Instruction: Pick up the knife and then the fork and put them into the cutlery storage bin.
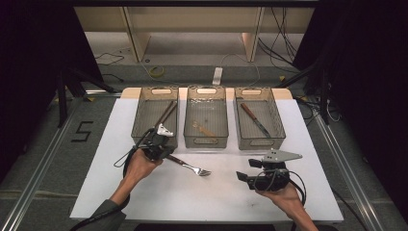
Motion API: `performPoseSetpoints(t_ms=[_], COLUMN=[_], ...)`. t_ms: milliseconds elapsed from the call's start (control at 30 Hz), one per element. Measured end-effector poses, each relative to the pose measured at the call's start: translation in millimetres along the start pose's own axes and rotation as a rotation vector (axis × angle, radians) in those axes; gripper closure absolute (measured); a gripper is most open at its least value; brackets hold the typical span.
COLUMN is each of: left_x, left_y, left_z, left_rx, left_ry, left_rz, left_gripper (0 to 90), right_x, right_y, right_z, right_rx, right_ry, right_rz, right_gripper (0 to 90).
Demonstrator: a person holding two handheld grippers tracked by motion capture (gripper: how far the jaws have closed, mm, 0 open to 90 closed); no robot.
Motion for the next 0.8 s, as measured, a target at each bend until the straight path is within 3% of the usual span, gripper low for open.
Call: performPoseSetpoints(t_ms=[100,467,800], left_x=[-1.2,-4.1,2.4], left_y=[6.9,17.9,10.9], left_z=[-2.0,-8.7,-18.3], left_rx=[-0.029,-0.098,-0.167], left_ry=[0.019,0.026,0.032], left_rz=[0.023,0.015,-0.011], left_gripper=[88.9,89.0,89.0], right_x=[-1.9,-4.3,-5.8], right_y=[0.5,-1.1,-2.4], right_z=[-1.4,-1.6,-2.1], right_rx=[-0.004,-0.003,-0.004], right_ry=[-0.015,-0.018,-0.022], right_rz=[-0.002,0.007,0.007], right_gripper=[30.9,31.0,31.0])
Point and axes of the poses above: each handheld gripper's, and its own axes: y roughly forward along the jaws, z roughly out of its top, x roughly to its right, the point moved 9 cm from there along y, roughly forward along the jaws, and after that the axes turned 3 degrees about -z, right-handed, at the moved point
